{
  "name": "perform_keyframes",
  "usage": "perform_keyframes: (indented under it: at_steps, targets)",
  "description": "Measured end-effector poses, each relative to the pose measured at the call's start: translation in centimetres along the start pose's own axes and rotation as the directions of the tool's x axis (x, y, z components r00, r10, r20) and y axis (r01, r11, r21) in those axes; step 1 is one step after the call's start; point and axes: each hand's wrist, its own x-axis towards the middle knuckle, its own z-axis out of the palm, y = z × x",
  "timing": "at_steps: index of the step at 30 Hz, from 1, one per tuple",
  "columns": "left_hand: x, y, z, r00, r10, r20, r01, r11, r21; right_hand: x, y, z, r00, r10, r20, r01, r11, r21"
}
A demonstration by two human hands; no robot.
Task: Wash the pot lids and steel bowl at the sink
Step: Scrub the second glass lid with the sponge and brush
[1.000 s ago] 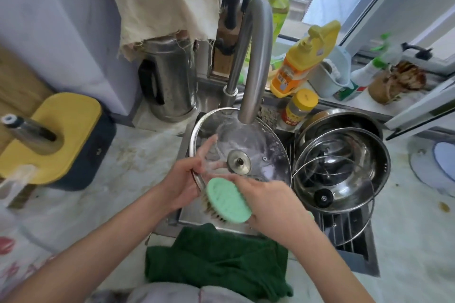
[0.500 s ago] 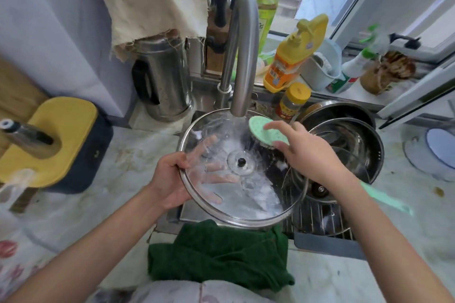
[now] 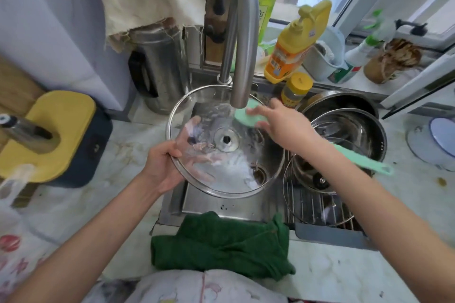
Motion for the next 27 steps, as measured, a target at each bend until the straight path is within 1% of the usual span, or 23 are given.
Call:
perform_keyframes:
  at_steps: [1,2,3,4,6,7,8,9,10,11,12,13,14,15,16,17,19,20,21,22,25,27]
  targets:
    - [0.1,0.1,0.2,1.0,0.005,-0.002,-0.005,1.0,0.007,0.8,-0.7,0.6,0.995,0.042,-0.086,-0.041,0.999,0.014]
    - [0.2,0.0,0.5,1.0,0.005,-0.007,-0.005,1.0,0.022,1.2,-1.7,1.4,0.989,0.037,-0.142,-0.028,0.997,0.07]
    - [0.5,0.1,0.9,1.0,0.002,-0.011,-0.001,0.999,0.054,1.2,-2.8,2.1,0.982,-0.012,-0.187,0.038,0.99,0.139]
    - [0.8,0.2,1.3,1.0,0.002,-0.016,-0.001,0.995,0.098,1.0,-3.6,2.7,0.973,-0.092,-0.213,0.137,0.969,0.208]
    - [1.1,0.3,1.5,0.999,0.005,-0.054,0.002,0.991,0.134,-0.6,-4.4,3.2,0.945,-0.291,-0.15,0.326,0.882,0.341]
    - [1.2,0.4,1.2,0.997,0.012,-0.082,-0.003,0.994,0.113,-1.5,-4.2,3.1,0.926,-0.368,-0.084,0.372,0.851,0.37]
    - [1.1,0.5,0.9,0.994,0.021,-0.107,-0.011,0.996,0.089,-2.3,-3.6,3.0,0.911,-0.412,-0.022,0.391,0.844,0.368]
    - [1.0,0.7,0.6,0.992,0.032,-0.12,-0.023,0.997,0.078,-3.1,-2.8,3.1,0.91,-0.414,0.024,0.382,0.86,0.34]
    - [1.0,1.0,0.6,0.991,0.049,-0.127,-0.036,0.994,0.098,-3.5,-1.7,3.3,0.929,-0.367,0.043,0.338,0.892,0.299]
    - [0.8,1.3,0.6,0.989,0.065,-0.135,-0.047,0.99,0.134,-3.8,-0.8,3.7,0.962,-0.272,0.026,0.255,0.929,0.269]
    - [0.7,1.4,0.9,0.986,0.085,-0.143,-0.061,0.984,0.166,-3.9,0.1,4.2,0.99,-0.14,0.004,0.133,0.952,0.277]
    - [0.5,1.7,1.1,0.984,0.103,-0.147,-0.075,0.98,0.187,-3.6,0.7,4.9,1.0,0.028,-0.005,-0.025,0.938,0.346]
    - [0.5,2.0,1.4,0.983,0.118,-0.141,-0.088,0.975,0.205,-3.0,1.1,5.1,0.981,0.195,0.023,-0.182,0.864,0.47]
    - [0.4,2.3,1.7,0.984,0.127,-0.129,-0.096,0.971,0.22,-2.3,1.0,5.5,0.942,0.325,0.089,-0.31,0.733,0.605]
    - [0.4,2.5,2.0,0.984,0.132,-0.117,-0.101,0.966,0.236,-1.4,0.9,6.2,0.906,0.39,0.166,-0.385,0.593,0.707]
    - [0.3,2.7,2.4,0.985,0.136,-0.107,-0.105,0.962,0.254,-0.7,0.5,6.8,0.891,0.385,0.24,-0.411,0.462,0.786]
    - [0.4,3.2,2.9,0.986,0.149,-0.081,-0.114,0.934,0.338,0.1,-0.4,7.5,0.88,0.292,0.375,-0.424,0.124,0.897]
    - [0.4,3.5,2.9,0.986,0.155,-0.064,-0.118,0.912,0.393,0.4,-0.9,7.9,0.877,0.236,0.42,-0.421,-0.049,0.906]
    - [0.4,3.7,3.0,0.986,0.159,-0.042,-0.124,0.886,0.446,0.5,-1.5,8.1,0.876,0.212,0.434,-0.403,-0.177,0.898]
    - [0.5,4.1,3.0,0.988,0.157,-0.014,-0.13,0.863,0.488,0.6,-1.8,8.5,0.876,0.218,0.43,-0.374,-0.253,0.892]
    - [1.2,5.1,2.6,0.991,0.125,0.039,-0.127,0.852,0.508,-0.3,-2.2,8.4,0.872,0.358,0.335,-0.24,-0.285,0.928]
    - [2.0,5.4,2.1,0.99,0.139,-0.005,-0.12,0.868,0.482,-1.6,-2.1,7.8,0.841,0.469,0.27,-0.128,-0.312,0.941]
